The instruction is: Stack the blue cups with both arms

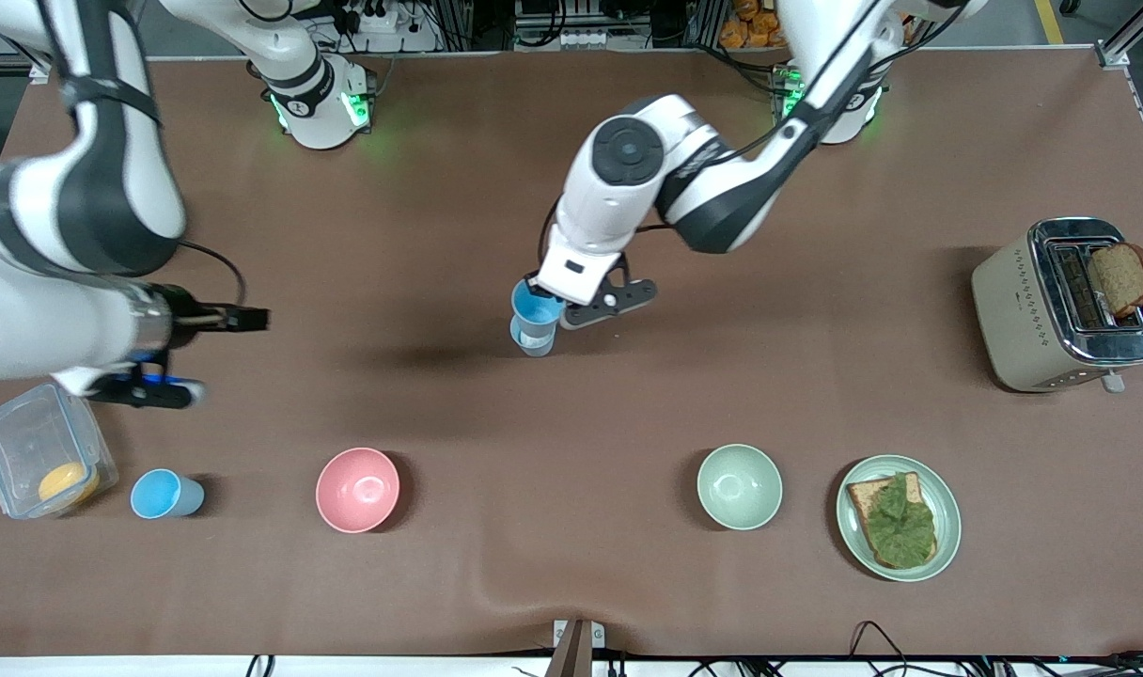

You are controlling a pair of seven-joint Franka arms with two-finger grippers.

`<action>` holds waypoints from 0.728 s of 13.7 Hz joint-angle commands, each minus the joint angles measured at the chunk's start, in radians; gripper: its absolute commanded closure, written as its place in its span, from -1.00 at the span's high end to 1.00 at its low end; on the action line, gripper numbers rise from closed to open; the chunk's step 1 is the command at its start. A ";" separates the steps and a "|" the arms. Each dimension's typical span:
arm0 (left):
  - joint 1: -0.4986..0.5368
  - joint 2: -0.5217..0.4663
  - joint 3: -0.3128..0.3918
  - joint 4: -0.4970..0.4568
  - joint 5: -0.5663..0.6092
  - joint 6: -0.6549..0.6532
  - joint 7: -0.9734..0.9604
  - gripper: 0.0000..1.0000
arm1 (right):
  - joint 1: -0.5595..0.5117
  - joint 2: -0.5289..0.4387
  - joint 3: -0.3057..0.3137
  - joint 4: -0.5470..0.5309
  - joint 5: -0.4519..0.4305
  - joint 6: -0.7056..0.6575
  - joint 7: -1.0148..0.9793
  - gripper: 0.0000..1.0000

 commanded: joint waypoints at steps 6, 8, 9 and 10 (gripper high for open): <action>-0.100 0.089 0.073 0.034 0.061 0.016 -0.050 -1.00 | -0.120 -0.283 0.016 -0.137 -0.044 0.060 -0.027 1.00; -0.098 0.105 0.073 0.035 0.059 0.045 -0.050 -1.00 | -0.128 -0.285 0.016 -0.141 -0.040 0.094 -0.034 1.00; -0.100 0.112 0.073 0.035 0.059 0.058 -0.052 -1.00 | -0.131 -0.288 0.016 -0.148 -0.040 0.111 -0.034 1.00; -0.100 0.114 0.073 0.035 0.057 0.062 -0.053 -1.00 | -0.131 -0.294 0.016 -0.163 -0.040 0.126 -0.034 1.00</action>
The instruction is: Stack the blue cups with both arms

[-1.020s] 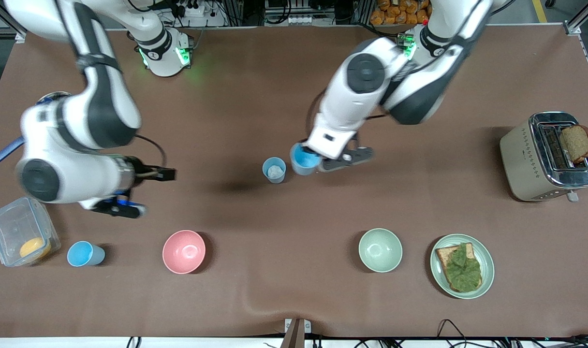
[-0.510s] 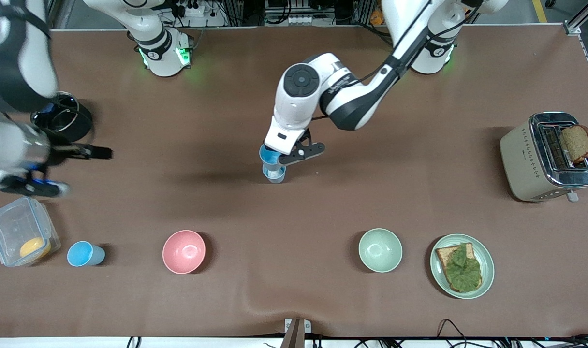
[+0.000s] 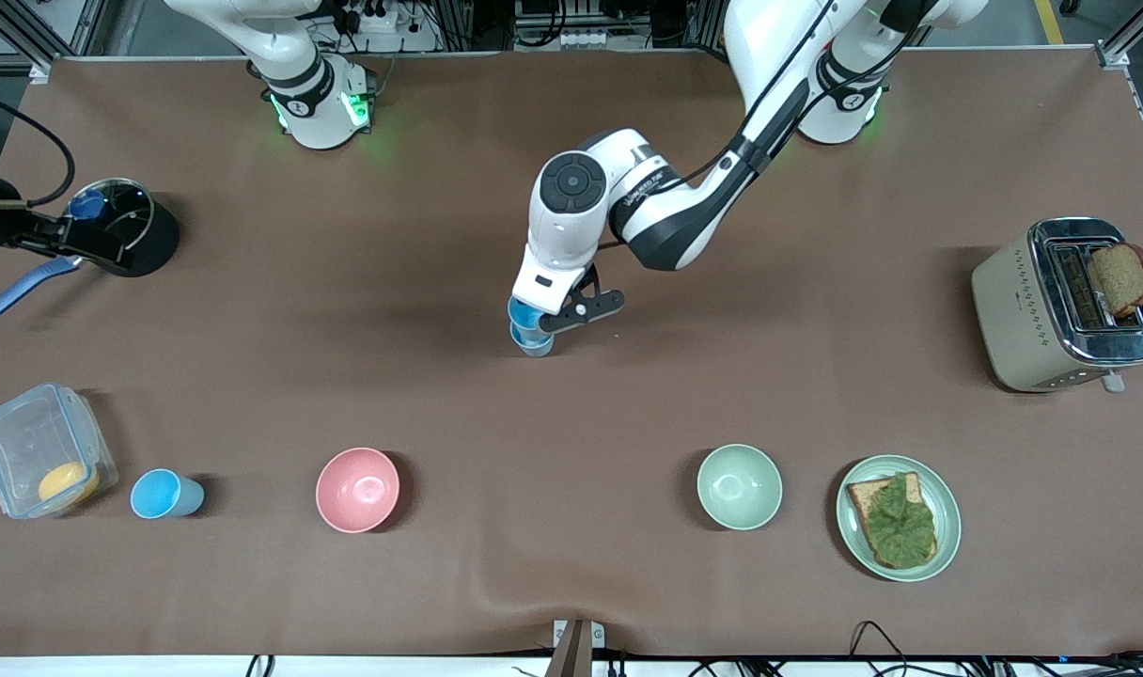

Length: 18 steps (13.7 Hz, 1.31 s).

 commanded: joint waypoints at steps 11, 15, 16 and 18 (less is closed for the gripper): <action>0.433 -0.364 0.024 0.003 0.067 -0.345 0.536 1.00 | -0.039 -0.070 0.016 -0.125 -0.028 0.085 -0.100 1.00; 0.600 -0.435 0.021 0.003 0.046 -0.464 0.873 1.00 | -0.033 -0.065 0.016 -0.120 -0.046 0.093 -0.140 1.00; 0.614 -0.464 0.023 -0.009 0.019 -0.464 0.935 1.00 | -0.036 -0.064 0.017 -0.120 -0.045 0.095 -0.137 1.00; 0.614 -0.525 0.035 -0.042 0.009 -0.484 0.989 1.00 | -0.038 -0.062 0.017 -0.120 -0.045 0.093 -0.137 1.00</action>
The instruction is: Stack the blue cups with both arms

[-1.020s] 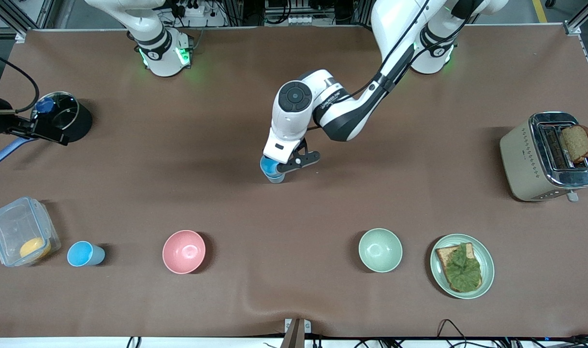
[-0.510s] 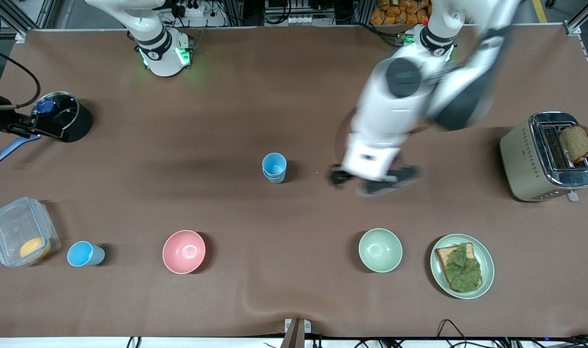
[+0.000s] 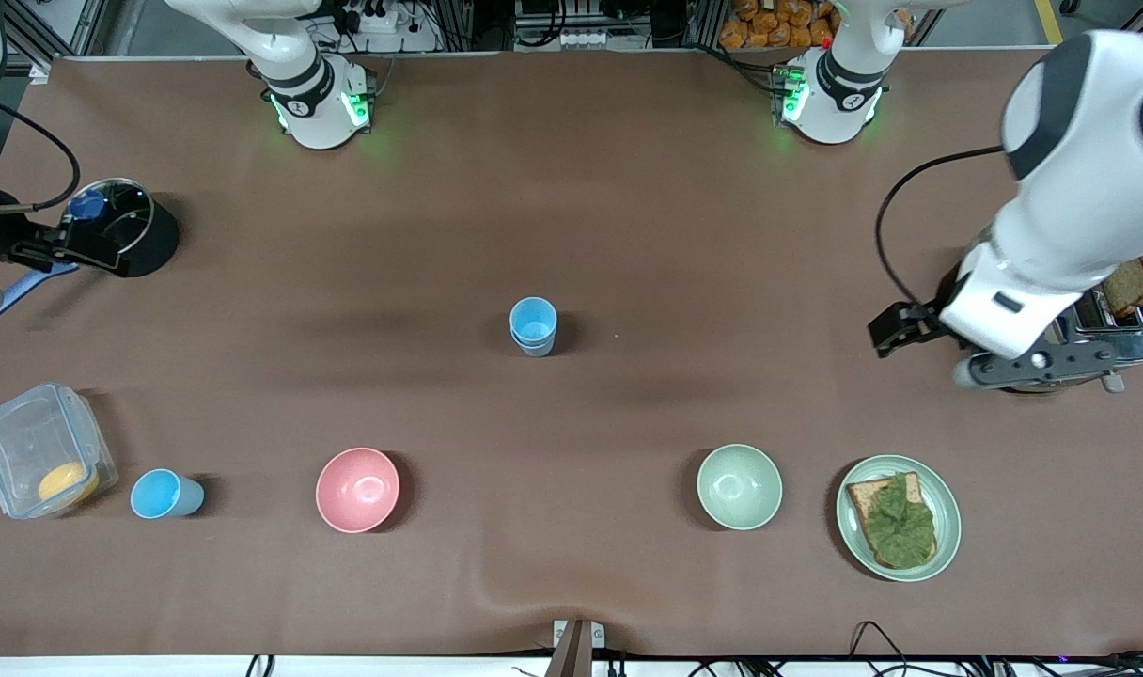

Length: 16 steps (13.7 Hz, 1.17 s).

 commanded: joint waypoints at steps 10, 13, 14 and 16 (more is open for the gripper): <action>0.002 -0.182 0.129 -0.096 -0.095 -0.118 0.198 1.00 | -0.020 -0.023 0.017 -0.024 -0.014 -0.002 -0.006 1.00; 0.005 -0.191 0.129 -0.093 -0.098 -0.146 0.199 1.00 | -0.020 -0.021 0.017 -0.024 -0.014 -0.003 -0.006 1.00; 0.005 -0.191 0.130 -0.098 -0.104 -0.146 0.198 1.00 | -0.020 -0.021 0.017 -0.024 -0.014 -0.003 -0.006 1.00; -0.002 -0.193 0.133 -0.099 -0.107 -0.144 0.196 1.00 | -0.020 -0.021 0.017 -0.025 -0.014 -0.003 -0.006 1.00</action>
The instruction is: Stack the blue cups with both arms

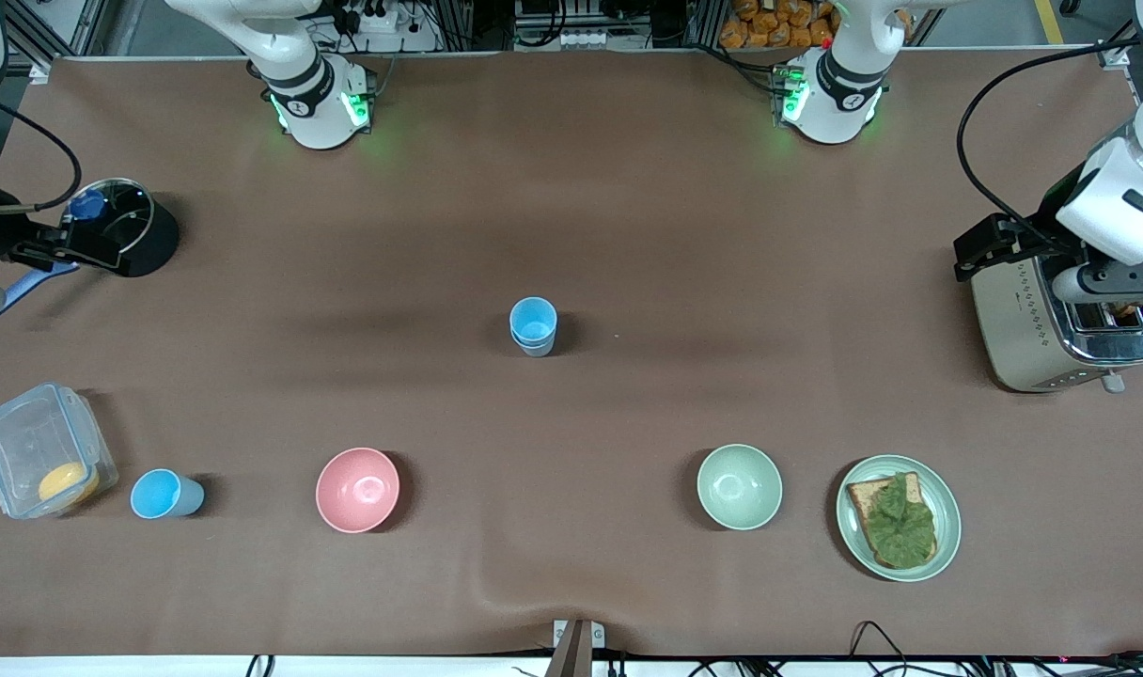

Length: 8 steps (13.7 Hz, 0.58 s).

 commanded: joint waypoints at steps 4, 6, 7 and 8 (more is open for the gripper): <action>-0.070 -0.026 0.081 -0.027 -0.026 -0.001 0.014 1.00 | -0.020 -0.021 0.017 -0.022 -0.012 -0.003 -0.005 1.00; -0.073 -0.028 0.077 -0.026 -0.017 -0.006 0.014 1.00 | -0.020 -0.021 0.017 -0.022 -0.012 -0.003 -0.004 1.00; -0.073 -0.025 0.075 -0.025 -0.017 -0.007 0.014 1.00 | -0.020 -0.021 0.017 -0.022 -0.012 -0.003 -0.004 1.00; -0.073 -0.023 0.074 -0.027 -0.017 -0.009 0.014 1.00 | -0.020 -0.021 0.017 -0.022 -0.012 -0.003 -0.004 1.00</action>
